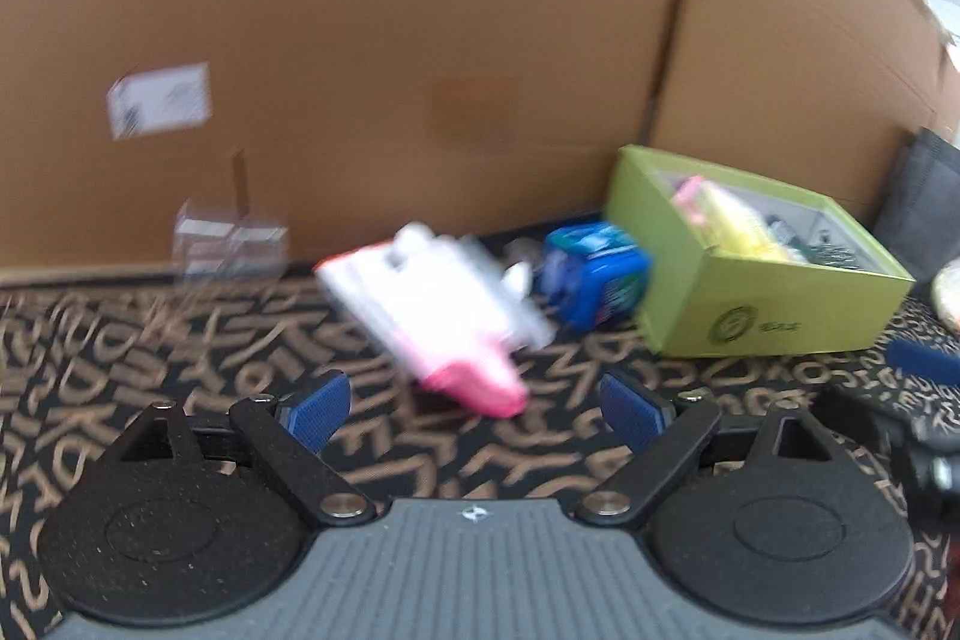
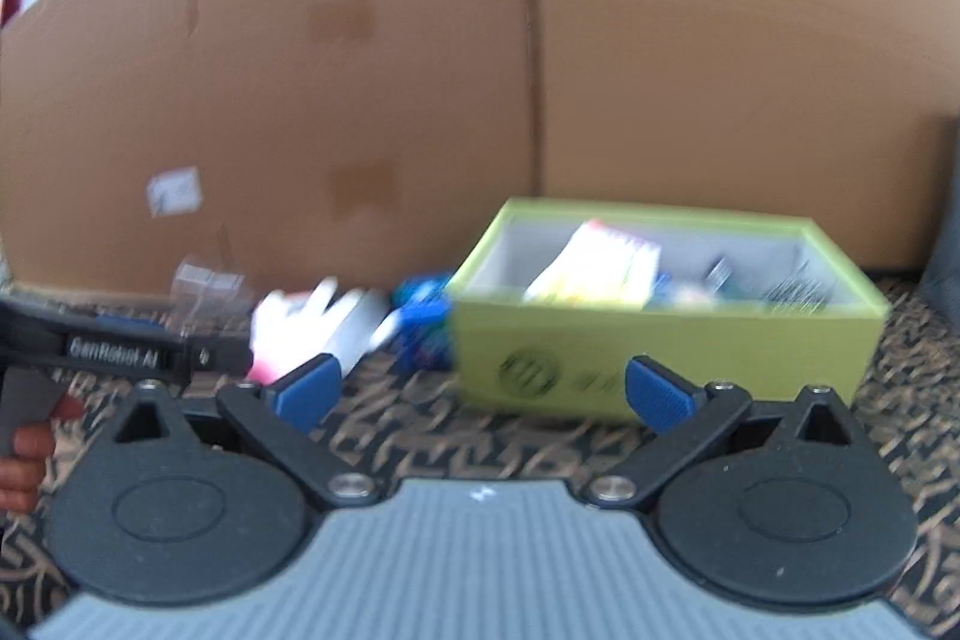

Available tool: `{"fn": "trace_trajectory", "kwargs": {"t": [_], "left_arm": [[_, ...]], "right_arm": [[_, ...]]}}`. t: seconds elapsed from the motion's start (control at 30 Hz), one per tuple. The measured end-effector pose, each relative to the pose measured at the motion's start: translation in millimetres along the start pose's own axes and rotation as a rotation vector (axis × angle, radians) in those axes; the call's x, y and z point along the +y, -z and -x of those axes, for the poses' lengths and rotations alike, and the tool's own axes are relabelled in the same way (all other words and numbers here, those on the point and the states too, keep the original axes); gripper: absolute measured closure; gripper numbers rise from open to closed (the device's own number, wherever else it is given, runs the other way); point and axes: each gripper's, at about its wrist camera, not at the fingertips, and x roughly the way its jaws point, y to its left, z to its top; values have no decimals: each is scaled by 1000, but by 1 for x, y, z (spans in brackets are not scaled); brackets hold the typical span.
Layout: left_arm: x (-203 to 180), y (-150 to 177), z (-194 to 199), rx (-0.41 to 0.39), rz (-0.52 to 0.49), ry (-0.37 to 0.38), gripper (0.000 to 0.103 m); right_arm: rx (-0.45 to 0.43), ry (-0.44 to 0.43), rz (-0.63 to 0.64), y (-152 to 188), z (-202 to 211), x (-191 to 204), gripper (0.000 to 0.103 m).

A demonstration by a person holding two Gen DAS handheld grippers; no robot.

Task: Organize objects
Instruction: 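Grasp the white glove with the left gripper while the right gripper grasps the frosted white tube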

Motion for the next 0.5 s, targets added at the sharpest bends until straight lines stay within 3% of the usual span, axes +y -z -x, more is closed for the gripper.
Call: {"fn": "trace_trajectory", "kwargs": {"t": [0.1, 0.23, 0.3, 0.37, 0.4, 0.43, 0.47, 0.5], "left_arm": [[13, -2, -13, -1, 23, 1, 11], [6, -16, -41, -17, -21, 11, 13], [1, -19, -59, 6, -45, 2, 27], [-1, -19, -76, 63, -64, 13, 62], [-1, -18, -78, 53, -81, -3, 67], [-1, -17, -77, 43, -112, -9, 86], [2, -16, -75, 52, -116, 10, 94], [7, -15, -71, 62, -92, 36, 95]], "right_arm": [[46, -22, -1, 15, 1, 18, 0], [84, -28, -48, 25, 7, 26, 0], [97, -20, -67, 27, 8, 25, 0], [106, -13, -71, 29, 10, 25, 0], [111, -8, -69, 29, 11, 25, 0], [115, -4, -67, 30, 11, 25, 0], [116, -3, -66, 30, 12, 26, 0], [117, -5, -67, 30, 12, 26, 0]]}}
